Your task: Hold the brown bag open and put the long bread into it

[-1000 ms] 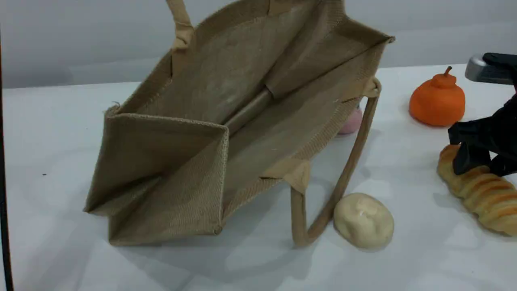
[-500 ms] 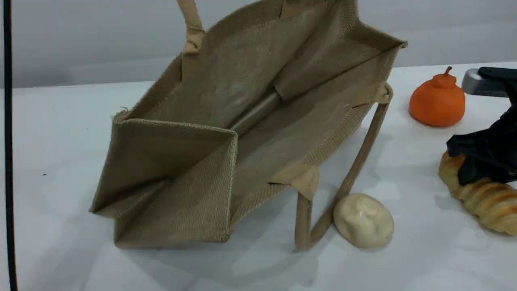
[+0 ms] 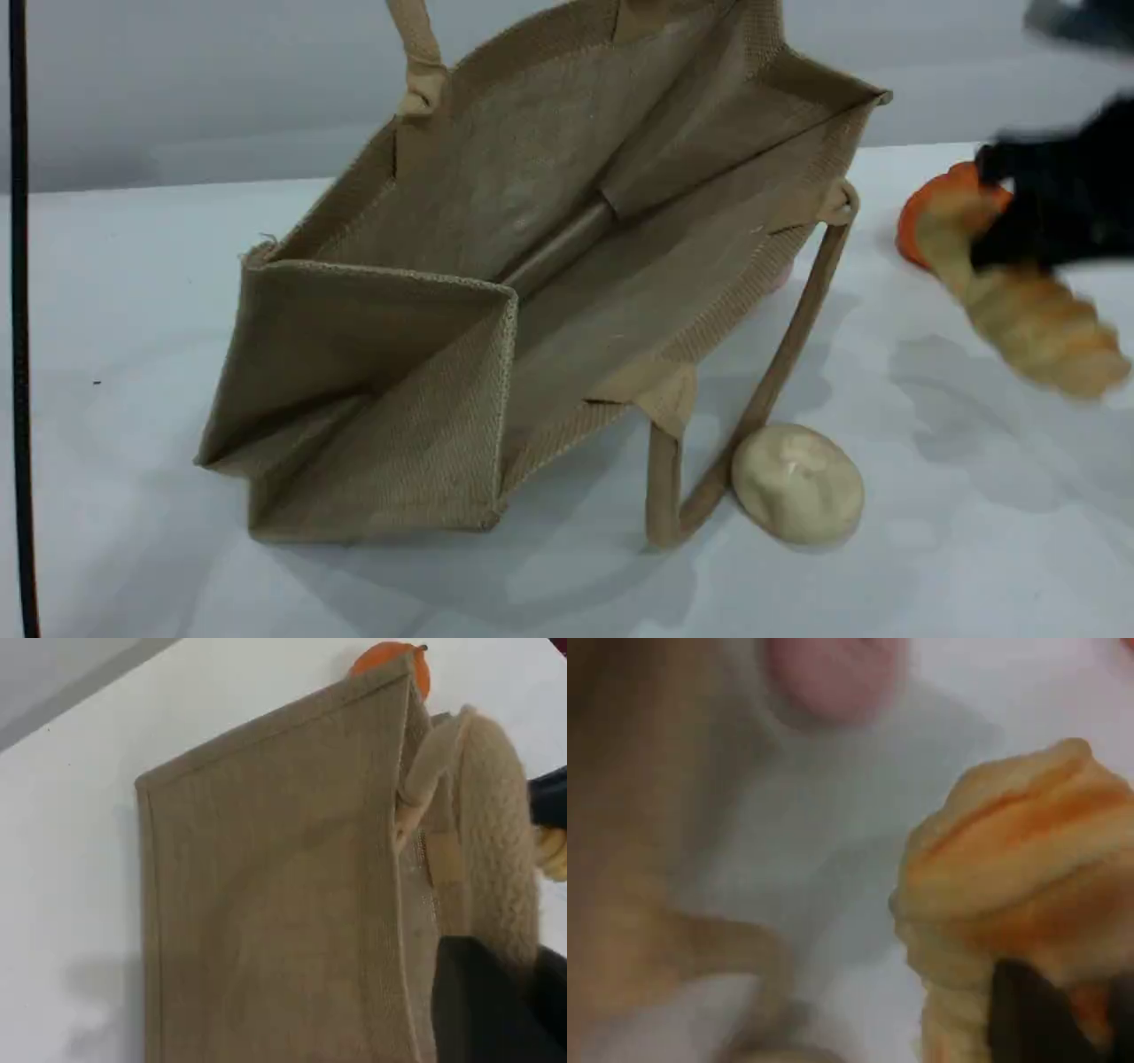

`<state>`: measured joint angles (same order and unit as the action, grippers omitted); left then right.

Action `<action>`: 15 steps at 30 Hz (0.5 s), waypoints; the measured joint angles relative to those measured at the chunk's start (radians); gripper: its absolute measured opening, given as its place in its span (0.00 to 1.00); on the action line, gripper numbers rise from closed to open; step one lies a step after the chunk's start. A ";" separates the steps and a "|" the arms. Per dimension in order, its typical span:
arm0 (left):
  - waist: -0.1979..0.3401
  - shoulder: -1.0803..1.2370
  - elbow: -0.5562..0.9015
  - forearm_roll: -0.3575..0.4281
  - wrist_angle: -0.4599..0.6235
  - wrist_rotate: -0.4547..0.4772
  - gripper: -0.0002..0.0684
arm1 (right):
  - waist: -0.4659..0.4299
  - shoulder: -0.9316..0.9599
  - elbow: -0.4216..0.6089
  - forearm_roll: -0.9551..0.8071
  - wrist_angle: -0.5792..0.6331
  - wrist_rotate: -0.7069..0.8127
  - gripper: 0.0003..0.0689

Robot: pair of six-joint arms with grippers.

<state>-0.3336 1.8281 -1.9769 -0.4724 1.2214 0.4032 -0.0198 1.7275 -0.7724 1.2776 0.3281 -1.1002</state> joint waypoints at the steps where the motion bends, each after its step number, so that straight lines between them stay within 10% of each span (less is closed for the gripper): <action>1: 0.000 0.000 0.000 0.000 0.000 0.000 0.13 | 0.000 -0.038 0.000 -0.002 0.016 0.003 0.12; 15: 0.000 0.000 0.000 -0.026 0.000 0.008 0.13 | 0.147 -0.238 -0.002 0.191 0.312 0.023 0.11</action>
<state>-0.3336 1.8281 -1.9769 -0.4988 1.2214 0.4111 0.1270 1.4898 -0.7747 1.4691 0.6397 -1.0774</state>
